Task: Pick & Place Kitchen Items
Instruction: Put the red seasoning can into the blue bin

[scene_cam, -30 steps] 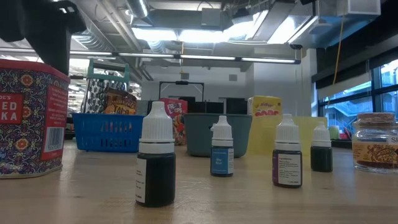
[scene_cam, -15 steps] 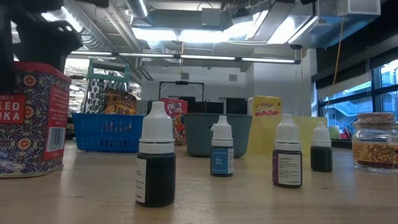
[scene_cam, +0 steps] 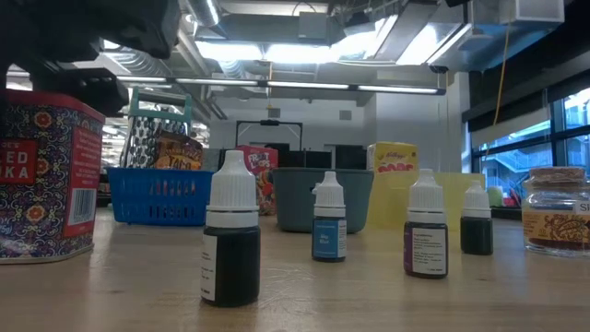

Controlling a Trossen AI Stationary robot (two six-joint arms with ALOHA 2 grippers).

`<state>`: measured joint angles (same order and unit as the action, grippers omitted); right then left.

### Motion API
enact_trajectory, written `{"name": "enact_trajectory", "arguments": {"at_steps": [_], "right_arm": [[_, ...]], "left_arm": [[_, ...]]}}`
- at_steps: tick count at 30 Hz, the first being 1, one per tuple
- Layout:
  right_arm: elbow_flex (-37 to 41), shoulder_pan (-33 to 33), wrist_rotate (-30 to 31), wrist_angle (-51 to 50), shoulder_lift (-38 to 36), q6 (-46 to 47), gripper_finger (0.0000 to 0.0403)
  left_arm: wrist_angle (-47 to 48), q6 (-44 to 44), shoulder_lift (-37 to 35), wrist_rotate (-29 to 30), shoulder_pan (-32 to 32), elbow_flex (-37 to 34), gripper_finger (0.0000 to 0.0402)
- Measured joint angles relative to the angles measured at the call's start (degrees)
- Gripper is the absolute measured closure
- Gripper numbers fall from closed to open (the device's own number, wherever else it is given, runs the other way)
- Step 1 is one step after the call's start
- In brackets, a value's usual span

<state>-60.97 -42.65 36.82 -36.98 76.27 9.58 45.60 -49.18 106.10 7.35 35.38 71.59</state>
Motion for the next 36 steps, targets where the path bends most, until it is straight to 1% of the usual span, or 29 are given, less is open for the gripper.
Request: {"name": "enact_trajectory", "arguments": {"at_steps": [2,5,13,18,28,32,34,36], "right_arm": [[0.00,0.02,0.00,-0.01,0.00,0.00,0.0070],[0.00,0.00,0.00,-0.01,0.00,0.00,0.0070],[0.00,0.00,0.00,-0.01,0.00,-0.63,0.0071],[0.00,0.00,0.00,-0.01,0.00,-0.63,0.0071],[1.06,0.02,0.00,-0.02,0.00,-0.63,0.0071],[1.27,0.00,0.00,0.07,0.00,-1.12,0.0071],[1.27,0.02,0.00,0.10,0.00,-1.53,0.0071],[1.27,0.02,0.02,0.12,0.00,-2.23,0.0071]], "left_arm": [[0.00,0.33,-0.02,-0.31,-0.15,0.00,0.0084],[0.02,0.43,-0.04,-1.89,-0.67,0.00,0.0111],[0.96,1.65,-0.04,-6.25,-2.47,0.00,0.0204],[0.90,4.83,-0.07,-6.96,-3.53,0.00,0.0208],[1.66,5.34,-0.45,-9.12,-4.84,0.03,0.0204],[7.71,5.05,-0.50,-10.24,-5.23,3.19,0.0207],[11.87,5.45,-0.50,-9.77,-5.64,5.66,0.0207],[16.50,6.90,-0.50,-7.88,-6.06,8.69,0.0207]]}}
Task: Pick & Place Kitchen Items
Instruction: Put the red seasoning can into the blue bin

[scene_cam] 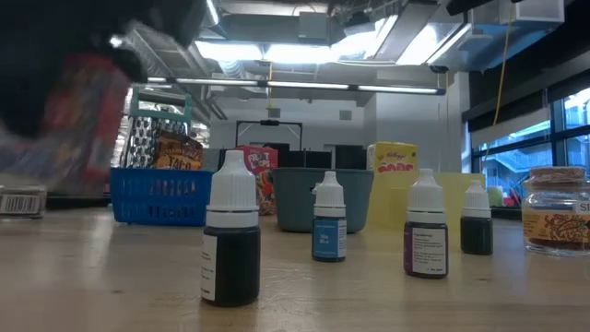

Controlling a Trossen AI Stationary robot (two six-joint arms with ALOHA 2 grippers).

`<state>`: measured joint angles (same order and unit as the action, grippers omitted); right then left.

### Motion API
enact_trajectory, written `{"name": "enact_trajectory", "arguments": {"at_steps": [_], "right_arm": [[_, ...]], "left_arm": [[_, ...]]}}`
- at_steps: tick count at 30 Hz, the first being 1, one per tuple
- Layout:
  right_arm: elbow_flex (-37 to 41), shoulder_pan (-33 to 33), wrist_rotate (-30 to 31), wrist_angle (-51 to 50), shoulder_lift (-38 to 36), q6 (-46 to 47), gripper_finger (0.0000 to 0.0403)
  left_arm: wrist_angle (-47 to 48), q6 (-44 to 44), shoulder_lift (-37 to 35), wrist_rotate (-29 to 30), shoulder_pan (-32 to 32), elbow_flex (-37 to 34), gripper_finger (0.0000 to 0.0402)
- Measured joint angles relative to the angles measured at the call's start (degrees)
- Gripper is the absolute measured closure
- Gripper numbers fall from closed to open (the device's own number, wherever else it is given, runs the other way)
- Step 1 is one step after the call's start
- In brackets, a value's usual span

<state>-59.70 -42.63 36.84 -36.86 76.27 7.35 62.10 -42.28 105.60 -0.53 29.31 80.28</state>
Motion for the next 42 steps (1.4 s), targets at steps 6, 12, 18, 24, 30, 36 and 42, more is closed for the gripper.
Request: {"name": "enact_trajectory", "arguments": {"at_steps": [6,12,18,24,30,36,42], "right_arm": [[0.00,-0.02,0.00,0.28,0.00,-0.76,0.0071],[0.00,-0.02,-0.02,0.28,0.00,-0.76,0.0071],[0.00,-0.02,-0.02,0.26,0.00,-1.83,0.0071],[0.02,-0.02,-0.04,0.26,0.00,-1.83,0.0071],[0.02,-0.02,-0.04,0.26,0.00,-2.23,0.0071],[0.02,0.00,-0.05,-0.26,0.00,-2.27,0.0071],[0.04,-0.01,-0.06,-0.45,0.00,-2.46,0.0071]], "left_arm": [[12.01,6.13,-0.02,4.74,-2.71,7.74,0.0204],[21.41,13.15,-0.02,9.98,-7.43,11.69,0.0207],[21.49,23.40,-0.02,11.80,-13.94,11.81,0.0203],[21.21,29.77,-0.02,13.31,-19.24,11.81,0.0207],[18.06,34.59,-0.01,13.63,-22.32,11.81,0.0202],[14.49,36.22,-1.47,12.95,-23.50,7.38,0.0207],[11.22,33.20,-5.53,12.82,-24.32,-0.12,0.0206]]}}
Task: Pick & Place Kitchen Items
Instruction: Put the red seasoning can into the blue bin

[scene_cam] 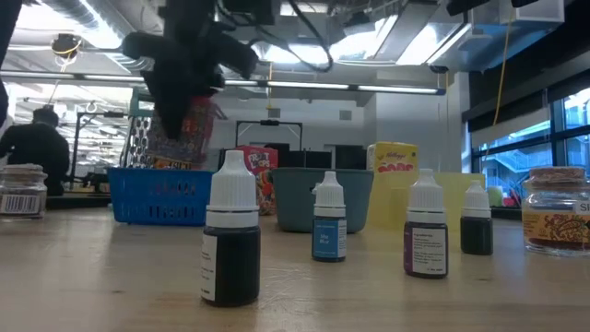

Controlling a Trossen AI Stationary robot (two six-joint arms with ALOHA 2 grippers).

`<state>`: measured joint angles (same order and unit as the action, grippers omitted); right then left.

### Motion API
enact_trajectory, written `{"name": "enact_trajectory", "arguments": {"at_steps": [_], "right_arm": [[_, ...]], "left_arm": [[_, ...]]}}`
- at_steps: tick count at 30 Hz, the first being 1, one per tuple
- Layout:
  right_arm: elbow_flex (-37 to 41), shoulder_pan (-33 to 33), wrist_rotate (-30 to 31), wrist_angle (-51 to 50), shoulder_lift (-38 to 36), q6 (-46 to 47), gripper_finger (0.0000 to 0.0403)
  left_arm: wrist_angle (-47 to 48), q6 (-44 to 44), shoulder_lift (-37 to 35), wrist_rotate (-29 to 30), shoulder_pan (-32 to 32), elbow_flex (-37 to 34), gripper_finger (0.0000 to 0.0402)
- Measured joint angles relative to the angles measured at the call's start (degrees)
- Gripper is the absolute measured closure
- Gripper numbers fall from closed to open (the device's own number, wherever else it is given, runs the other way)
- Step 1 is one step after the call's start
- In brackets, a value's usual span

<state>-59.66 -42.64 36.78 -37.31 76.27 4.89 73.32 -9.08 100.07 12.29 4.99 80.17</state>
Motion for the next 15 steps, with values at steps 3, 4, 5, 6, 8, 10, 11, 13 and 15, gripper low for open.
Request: {"name": "enact_trajectory", "arguments": {"at_steps": [3,4,5,6,8,10,11,13,15], "right_arm": [[0.00,0.00,0.01,0.03,0.00,-0.66,0.0071],[0.00,0.01,0.01,0.06,0.00,-0.90,0.0071],[0.00,0.01,0.04,0.17,0.00,-0.95,0.0071],[0.00,0.03,0.04,0.32,0.00,-1.12,0.0071],[0.00,0.24,0.04,0.32,0.00,-1.29,0.0070],[0.00,0.63,0.01,0.39,0.00,-1.29,0.0070],[0.00,0.81,0.01,0.53,0.00,-1.29,0.0070],[0.00,1.25,0.01,0.81,0.00,-1.29,0.0070],[0.00,1.56,-0.01,0.95,0.00,-1.31,0.0070]], "left_arm": [[-4.86,-0.14,-2.21,-2.81,0.05,-3.54,0.0199],[-5.89,-0.22,-2.77,-3.42,0.07,-4.59,0.0198],[-7.17,-0.24,-3.29,-3.77,0.07,-5.48,0.0200],[-8.51,-0.29,-3.88,-3.86,0.06,-6.34,0.0202],[-9.74,-0.37,-4.85,-3.96,0.02,-8.11,0.0207],[-10.24,-0.68,-5.28,-4.00,0.02,-9.67,0.0207],[-10.82,-0.77,-5.50,-4.00,-0.10,-10.38,0.0207],[-12.24,-0.87,-5.96,-4.64,-0.39,-11.75,0.0206],[-13.77,-0.88,-5.99,-5.22,-0.69,-12.98,0.0201]]}}
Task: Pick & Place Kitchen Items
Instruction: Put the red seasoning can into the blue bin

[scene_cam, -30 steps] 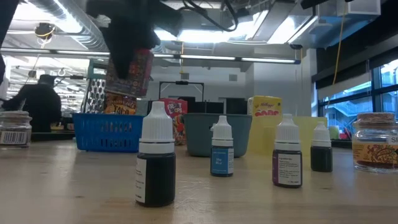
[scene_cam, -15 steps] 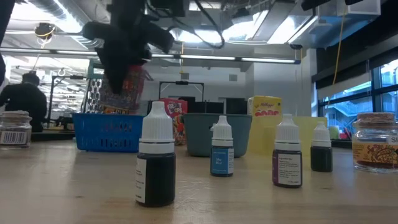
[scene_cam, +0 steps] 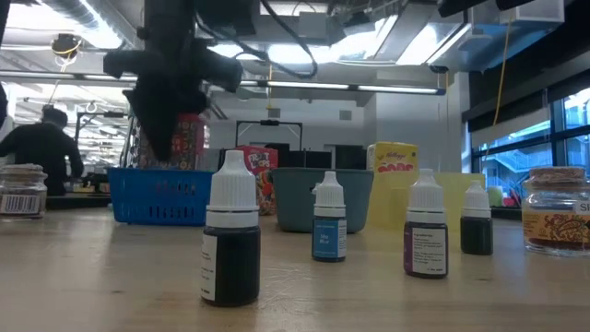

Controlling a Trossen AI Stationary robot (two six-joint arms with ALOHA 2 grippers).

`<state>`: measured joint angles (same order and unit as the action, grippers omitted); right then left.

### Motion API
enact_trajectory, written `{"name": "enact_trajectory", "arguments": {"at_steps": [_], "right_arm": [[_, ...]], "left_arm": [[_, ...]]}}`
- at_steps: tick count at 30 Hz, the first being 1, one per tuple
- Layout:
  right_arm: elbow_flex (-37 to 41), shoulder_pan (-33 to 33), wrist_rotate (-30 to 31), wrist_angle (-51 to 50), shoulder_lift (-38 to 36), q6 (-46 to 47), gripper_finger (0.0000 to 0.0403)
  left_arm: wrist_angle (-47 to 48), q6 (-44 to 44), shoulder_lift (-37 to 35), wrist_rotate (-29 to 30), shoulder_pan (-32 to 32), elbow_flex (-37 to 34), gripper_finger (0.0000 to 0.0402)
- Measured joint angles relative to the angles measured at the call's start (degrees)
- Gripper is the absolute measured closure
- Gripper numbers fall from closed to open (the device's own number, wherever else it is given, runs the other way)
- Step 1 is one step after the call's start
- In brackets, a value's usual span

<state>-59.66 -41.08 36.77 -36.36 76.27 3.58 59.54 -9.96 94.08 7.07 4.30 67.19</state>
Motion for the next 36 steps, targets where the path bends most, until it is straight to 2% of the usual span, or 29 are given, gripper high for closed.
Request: {"name": "enact_trajectory", "arguments": {"at_steps": [3,7,15,36], "right_arm": [[0.00,0.49,-0.07,0.43,0.00,-0.01,0.0070],[0.00,1.00,-0.31,0.61,0.00,-0.01,0.0070],[0.02,2.81,-6.01,1.00,0.00,-1.51,0.0070],[0.02,4.46,-7.41,4.06,0.00,-5.54,0.0070]], "left_arm": [[-3.57,0.06,-0.02,-2.32,-0.75,-1.89,0.0196],[-4.36,0.13,-0.02,-2.61,-2.02,-3.94,0.0203],[-8.88,0.70,-0.02,-2.98,-4.06,-6.85,0.0192],[-8.08,0.20,-0.02,-3.13,-4.86,-7.14,0.0189]]}}
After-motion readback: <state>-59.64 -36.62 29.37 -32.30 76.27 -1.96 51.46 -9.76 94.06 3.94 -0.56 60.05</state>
